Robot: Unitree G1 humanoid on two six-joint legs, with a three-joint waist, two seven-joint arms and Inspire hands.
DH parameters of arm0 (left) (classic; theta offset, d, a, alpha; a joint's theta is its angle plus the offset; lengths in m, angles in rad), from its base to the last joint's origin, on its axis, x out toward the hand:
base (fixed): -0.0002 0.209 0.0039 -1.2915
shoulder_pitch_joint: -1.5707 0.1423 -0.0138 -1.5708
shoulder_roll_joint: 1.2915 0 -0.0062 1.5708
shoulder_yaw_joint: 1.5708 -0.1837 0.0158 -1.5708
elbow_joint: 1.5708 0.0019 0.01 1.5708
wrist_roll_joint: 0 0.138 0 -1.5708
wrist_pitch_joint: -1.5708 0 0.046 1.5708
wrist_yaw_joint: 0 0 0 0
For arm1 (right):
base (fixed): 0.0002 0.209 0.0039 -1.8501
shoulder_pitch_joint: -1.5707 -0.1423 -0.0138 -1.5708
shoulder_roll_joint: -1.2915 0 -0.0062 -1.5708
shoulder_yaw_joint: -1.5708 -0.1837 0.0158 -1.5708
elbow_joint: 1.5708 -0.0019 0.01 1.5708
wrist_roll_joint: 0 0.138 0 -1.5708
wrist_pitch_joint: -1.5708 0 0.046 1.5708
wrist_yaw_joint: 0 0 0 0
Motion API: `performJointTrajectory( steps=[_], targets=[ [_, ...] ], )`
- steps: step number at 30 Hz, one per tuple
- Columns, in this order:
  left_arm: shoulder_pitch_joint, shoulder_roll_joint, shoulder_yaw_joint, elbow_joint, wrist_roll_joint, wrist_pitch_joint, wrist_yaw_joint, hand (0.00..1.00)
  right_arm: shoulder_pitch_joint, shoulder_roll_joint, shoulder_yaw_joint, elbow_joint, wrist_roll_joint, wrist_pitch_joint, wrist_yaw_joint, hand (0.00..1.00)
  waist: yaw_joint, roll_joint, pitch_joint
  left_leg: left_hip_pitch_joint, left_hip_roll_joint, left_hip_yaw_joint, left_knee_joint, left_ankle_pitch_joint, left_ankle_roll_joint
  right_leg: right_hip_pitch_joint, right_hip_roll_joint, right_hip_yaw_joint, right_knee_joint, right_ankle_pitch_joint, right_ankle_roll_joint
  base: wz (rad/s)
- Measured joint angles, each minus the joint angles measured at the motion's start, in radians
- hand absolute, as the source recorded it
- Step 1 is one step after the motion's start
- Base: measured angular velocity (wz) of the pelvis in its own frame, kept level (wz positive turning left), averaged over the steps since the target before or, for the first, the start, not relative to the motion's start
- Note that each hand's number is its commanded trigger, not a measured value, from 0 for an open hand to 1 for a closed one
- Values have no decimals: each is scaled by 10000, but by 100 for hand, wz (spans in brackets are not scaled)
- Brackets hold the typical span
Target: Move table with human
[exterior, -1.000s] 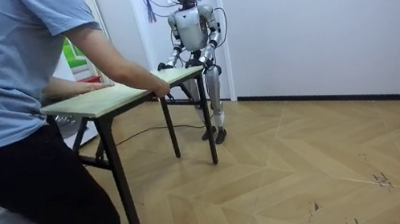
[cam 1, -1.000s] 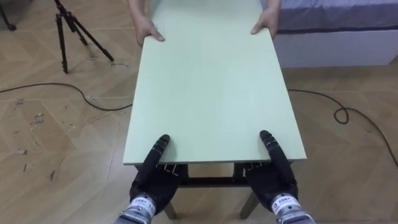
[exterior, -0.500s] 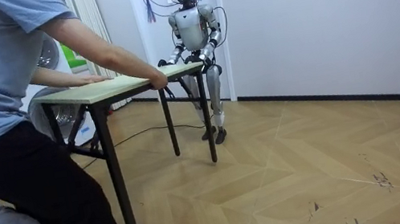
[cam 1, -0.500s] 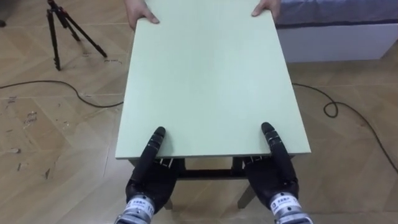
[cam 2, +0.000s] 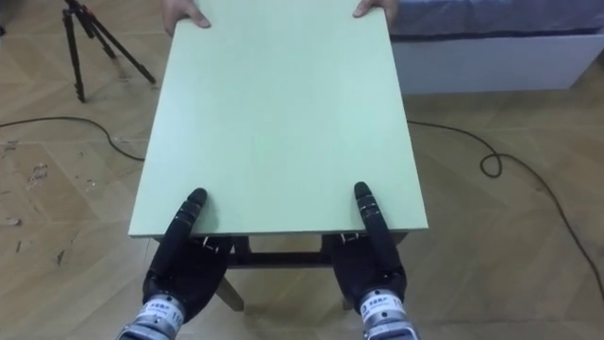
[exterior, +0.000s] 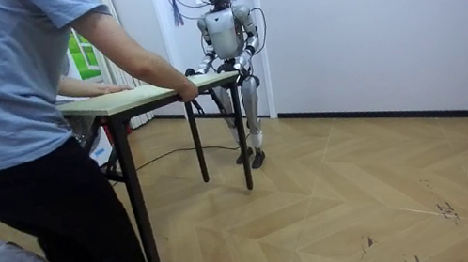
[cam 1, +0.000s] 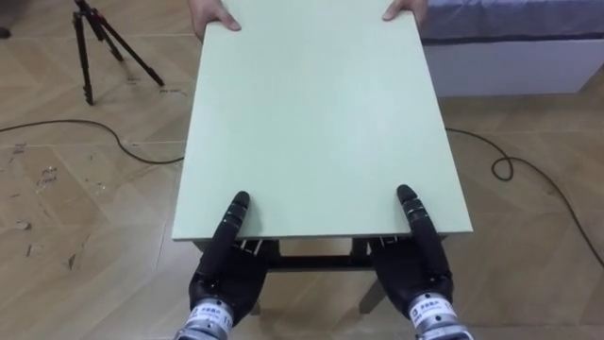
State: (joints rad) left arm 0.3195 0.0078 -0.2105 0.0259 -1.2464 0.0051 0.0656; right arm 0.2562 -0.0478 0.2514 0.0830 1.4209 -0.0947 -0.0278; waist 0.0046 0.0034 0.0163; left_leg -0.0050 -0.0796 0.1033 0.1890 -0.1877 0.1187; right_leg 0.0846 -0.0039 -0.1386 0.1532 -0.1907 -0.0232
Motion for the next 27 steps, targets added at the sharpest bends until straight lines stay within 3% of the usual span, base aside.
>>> performJointTrajectory(
  steps=[9, 12, 13, 15, 16, 17, 18, 20, 21, 23, 24, 26, 27],
  targets=[
    [102, -14, -37, 1, -10, 7, -124, 100, 112, -144, 29, -98, 123, 61, 208, 100, 24, -32, 16, -281, 36, 26, 507, -31, -48, -50, 27, -22, 76, -4, -6, 3],
    [86, -56, -25, 7, -8, 20, -230, 100, 178, -116, 12, -94, 297, 63, 369, 100, 131, -68, 37, -1000, 179, 45, 1950, -183, -296, -306, 148, 19, 364, -14, -48, -1],
    [80, -47, -25, 15, -4, 55, -230, 100, 224, -125, 12, -94, 337, 63, 370, 100, 299, -30, 58, -1360, 304, 68, 2703, -264, -440, -356, 251, 99, 445, -16, -120, -19],
    [86, -2, -29, 52, 8, 64, -230, 100, 271, -125, 23, -95, 337, 84, 395, 100, 374, 19, 60, -1826, 392, 36, 3618, -463, -1159, -345, 360, -62, 328, -90, -264, -14],
    [78, 5, -31, 54, 20, 64, -252, 100, 276, -121, 14, -96, 327, 84, 450, 100, 443, 71, 60, -2057, 484, -10, 3812, -491, -1690, -502, 418, -100, 254, -63, -333, 0],
    [70, 9, -23, 55, 17, 71, -300, 100, 279, -124, 0, -97, 327, 85, 505, 100, 439, 49, 39, -2192, 498, -83, 3760, -369, -1929, -652, 400, -134, 167, 77, -413, -5],
    [77, -3, -18, 56, 17, 77, -307, 100, 283, -126, -9, -103, 316, 91, 509, 100, 445, 59, 46, -2204, 570, -121, 3816, -385, -1945, -682, 302, -223, 117, 176, -482, -24],
    [395, -78, 151, 73, 12, 51, -372, 100, 343, -132, 23, -89, 282, 450, 385, 100, 587, 319, 26, -2080, 1599, 186, 5886, -856, -1595, -663, 620, -899, 399, 266, -681, -45],
    [431, -70, 149, 74, -43, 68, -378, 100, 376, -149, 17, -120, 275, 493, 384, 100, 530, 437, 52, -1788, 2012, 78, 6421, -1012, -1659, -719, 747, -1366, 555, 286, -748, -19],
    [417, -93, 124, 71, -45, 101, -467, 100, 368, -171, -67, -192, 204, 507, 403, 100, 269, 579, 66, -1211, 2319, -325, 6269, -1235, -1881, -1084, 794, -1795, 936, 308, -784, 15],
    [410, -108, 119, 72, -45, 106, -469, 100, 372, -159, -98, -202, 178, 514, 420, 100, 193, 604, 58, -937, 2402, -412, 5910, -1361, -1930, -1284, 773, -1811, 1117, 308, -785, 22],
    [194, -53, -1, 63, -29, 103, -472, 100, 351, -111, -372, -230, 197, 660, 585, 100, -75, 653, 78, 2, 2430, -381, 3634, -2195, -1957, -2217, 533, -1918, 1970, 320, -775, 20],
    [77, -50, -54, 67, -24, 97, -461, 100, 311, -97, -475, -229, 200, 678, 642, 100, -59, 675, 92, 126, 2397, -168, 3094, -2355, -1862, -2616, 427, -1927, 2410, 322, -773, 0]
  ],
)
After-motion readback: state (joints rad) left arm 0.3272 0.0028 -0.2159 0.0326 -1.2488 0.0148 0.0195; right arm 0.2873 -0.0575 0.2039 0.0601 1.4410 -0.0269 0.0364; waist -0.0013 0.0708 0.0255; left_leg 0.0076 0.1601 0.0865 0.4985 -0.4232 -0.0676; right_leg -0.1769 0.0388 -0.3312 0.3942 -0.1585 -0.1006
